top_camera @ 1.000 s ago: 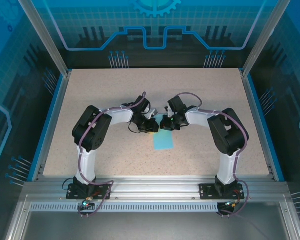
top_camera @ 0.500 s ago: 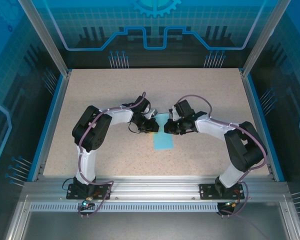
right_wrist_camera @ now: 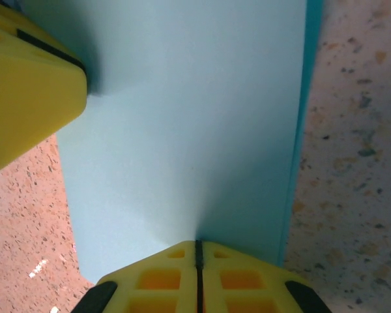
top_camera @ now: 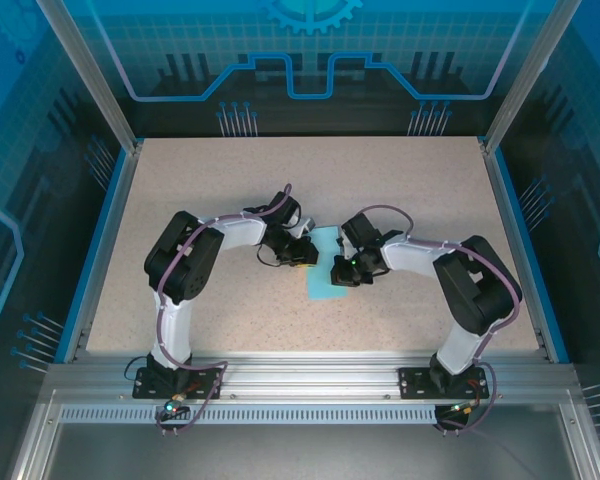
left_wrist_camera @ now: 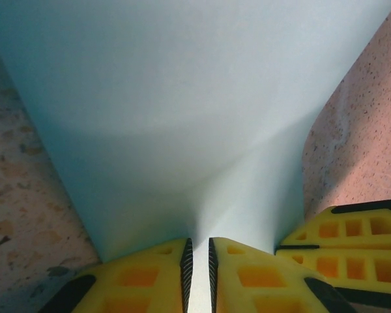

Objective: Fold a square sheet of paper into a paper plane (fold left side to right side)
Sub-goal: Hold the square sheet of paper at the center of the table, then first fold the square sheet of paper in half at the center of the table.

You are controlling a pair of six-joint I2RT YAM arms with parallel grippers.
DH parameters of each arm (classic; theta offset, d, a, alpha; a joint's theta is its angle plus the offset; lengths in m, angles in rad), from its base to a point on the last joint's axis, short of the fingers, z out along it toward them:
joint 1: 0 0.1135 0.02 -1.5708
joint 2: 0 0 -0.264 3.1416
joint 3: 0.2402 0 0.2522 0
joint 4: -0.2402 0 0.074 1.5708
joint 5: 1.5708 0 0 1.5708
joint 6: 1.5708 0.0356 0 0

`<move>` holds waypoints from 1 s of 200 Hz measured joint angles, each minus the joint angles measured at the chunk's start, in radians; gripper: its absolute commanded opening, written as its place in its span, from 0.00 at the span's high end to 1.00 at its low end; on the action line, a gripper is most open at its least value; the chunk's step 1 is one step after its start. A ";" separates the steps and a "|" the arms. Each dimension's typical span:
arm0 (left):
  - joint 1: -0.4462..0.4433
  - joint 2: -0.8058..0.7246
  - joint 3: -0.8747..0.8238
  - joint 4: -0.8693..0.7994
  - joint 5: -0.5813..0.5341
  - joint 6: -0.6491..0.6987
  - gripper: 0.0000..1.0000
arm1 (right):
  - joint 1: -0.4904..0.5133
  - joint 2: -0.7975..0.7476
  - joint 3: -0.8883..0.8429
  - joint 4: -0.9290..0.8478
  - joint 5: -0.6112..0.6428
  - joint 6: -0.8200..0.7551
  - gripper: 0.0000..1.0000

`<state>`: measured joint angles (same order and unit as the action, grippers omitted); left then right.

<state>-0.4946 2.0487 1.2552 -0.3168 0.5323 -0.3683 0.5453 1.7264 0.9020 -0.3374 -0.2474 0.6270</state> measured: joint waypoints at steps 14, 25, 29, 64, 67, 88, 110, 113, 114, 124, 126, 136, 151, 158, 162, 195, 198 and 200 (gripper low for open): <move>0.000 -0.002 0.001 0.000 0.001 0.000 0.78 | 0.003 0.002 0.005 -0.010 0.008 -0.001 0.91; 0.000 -0.002 0.005 -0.003 0.003 0.000 0.77 | 0.004 0.005 0.010 -0.018 0.014 -0.003 0.91; 0.000 -0.002 0.006 -0.003 0.003 0.000 0.77 | 0.005 0.006 0.012 -0.020 0.016 -0.004 0.91; -0.001 -0.002 0.012 0.009 0.003 0.000 0.77 | 0.006 0.013 0.023 -0.034 0.022 -0.009 0.92; -0.001 -0.002 0.012 0.011 0.002 0.000 0.76 | 0.006 0.013 0.023 -0.035 0.022 -0.009 0.92; -0.001 -0.002 0.012 0.026 0.002 0.002 0.78 | 0.006 0.015 0.026 -0.037 0.022 -0.011 0.92; -0.001 -0.002 0.012 0.052 0.000 0.005 0.79 | 0.006 0.016 0.028 -0.040 0.024 -0.013 0.92; -0.001 -0.002 0.011 0.055 -0.002 0.005 0.79 | 0.006 0.016 0.028 -0.041 0.024 -0.015 0.92; -0.001 -0.002 0.011 0.058 -0.002 0.005 0.79 | 0.006 0.017 0.029 -0.041 0.023 -0.015 0.92; -0.001 -0.002 0.011 0.070 -0.005 0.007 0.79 | 0.006 0.018 0.031 -0.045 0.025 -0.018 0.92; -0.001 -0.002 0.011 0.072 -0.005 0.008 0.79 | 0.006 0.018 0.031 -0.046 0.026 -0.018 0.92; -0.001 -0.002 0.011 0.082 -0.009 0.009 0.80 | 0.007 0.019 0.034 -0.049 0.027 -0.019 0.92; -0.001 -0.002 0.005 0.098 -0.013 0.010 0.80 | 0.007 0.019 0.035 -0.051 0.027 -0.020 0.92; -0.001 -0.002 0.000 0.105 -0.015 0.010 0.80 | 0.007 0.019 0.035 -0.052 0.028 -0.022 0.92; -0.001 -0.002 -0.003 0.110 -0.016 0.011 0.80 | 0.007 0.019 0.035 -0.052 0.028 -0.023 0.92; 0.001 0.000 -0.030 0.148 -0.018 0.011 0.80 | 0.007 0.020 0.036 -0.055 0.030 -0.026 0.92; 0.001 0.000 -0.032 0.151 -0.018 0.011 0.80 | 0.007 0.020 0.036 -0.055 0.031 -0.027 0.92; 0.001 0.000 -0.034 0.154 -0.017 0.011 0.80 | 0.007 0.020 0.036 -0.055 0.030 -0.027 0.92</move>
<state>-0.4934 2.0491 1.2217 -0.1627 0.5152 -0.3573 0.5522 1.7466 0.9379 -0.3920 -0.2173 0.6003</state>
